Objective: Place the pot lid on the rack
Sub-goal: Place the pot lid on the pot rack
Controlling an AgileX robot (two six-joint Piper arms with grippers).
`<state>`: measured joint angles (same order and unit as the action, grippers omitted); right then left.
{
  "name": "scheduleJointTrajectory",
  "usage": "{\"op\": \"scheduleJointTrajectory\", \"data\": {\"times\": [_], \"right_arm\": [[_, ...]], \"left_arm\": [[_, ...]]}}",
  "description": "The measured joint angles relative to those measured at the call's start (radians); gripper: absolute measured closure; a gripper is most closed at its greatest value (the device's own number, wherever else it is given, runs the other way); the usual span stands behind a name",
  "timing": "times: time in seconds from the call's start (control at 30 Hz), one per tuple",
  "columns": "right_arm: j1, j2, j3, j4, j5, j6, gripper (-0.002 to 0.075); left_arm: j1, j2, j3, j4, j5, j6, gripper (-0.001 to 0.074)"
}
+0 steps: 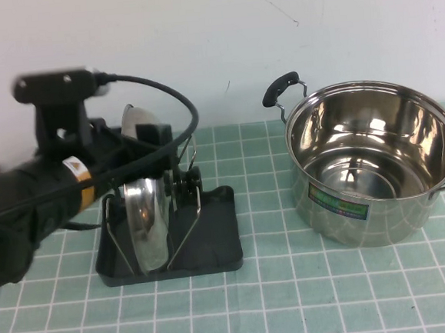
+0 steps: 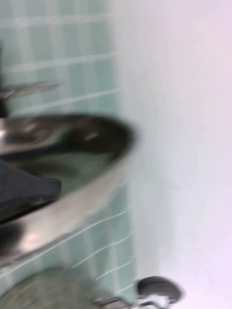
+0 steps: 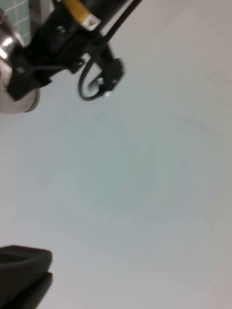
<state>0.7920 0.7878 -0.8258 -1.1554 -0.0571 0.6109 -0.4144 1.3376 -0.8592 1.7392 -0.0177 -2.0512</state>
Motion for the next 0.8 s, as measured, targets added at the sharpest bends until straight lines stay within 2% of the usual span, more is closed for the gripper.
{"op": "scheduleJointTrajectory", "data": {"times": [0.1,0.2,0.23,0.33,0.37,0.43,0.5,0.6,0.73,0.8], "right_arm": [[0.000,0.000,0.000,-0.039,0.035,0.000,0.0727],[0.000,0.000,0.000,-0.067,0.120,0.000,0.0727],[0.000,0.000,0.000,-0.066,0.171,0.000,0.0727],[0.000,0.000,0.000,-0.036,0.354,-0.024,0.0727],[0.000,0.000,0.000,-0.009,0.426,-0.060,0.0727],[0.000,0.000,-0.002,0.049,0.560,-0.173,0.0727],[0.000,0.003,-0.009,0.113,0.716,-0.290,0.0727],[0.000,0.006,-0.029,0.187,0.954,-0.463,0.0727],[0.000,0.004,-0.047,0.297,1.154,-0.595,0.0727],[0.000,-0.007,-0.047,0.424,1.191,-0.642,0.0727]], "left_arm": [[0.000,-0.057,-0.007,0.000,0.036,0.086,0.0232],[0.000,-0.128,-0.013,-0.004,0.057,0.138,0.0287],[0.000,-0.156,-0.013,-0.004,0.066,0.152,0.0338],[0.000,-0.243,-0.017,-0.005,0.105,0.238,0.0575],[0.000,-0.269,-0.017,-0.011,0.119,0.292,0.0629],[-0.002,-0.304,-0.017,-0.036,0.167,0.402,0.0686],[-0.002,-0.325,-0.017,-0.086,0.248,0.517,0.0712],[-0.002,-0.340,-0.021,-0.244,0.438,0.747,0.0728],[-0.002,-0.340,-0.039,-0.680,0.727,1.114,0.0733],[0.000,-0.343,-0.039,-0.897,0.789,1.249,0.0733]]}}
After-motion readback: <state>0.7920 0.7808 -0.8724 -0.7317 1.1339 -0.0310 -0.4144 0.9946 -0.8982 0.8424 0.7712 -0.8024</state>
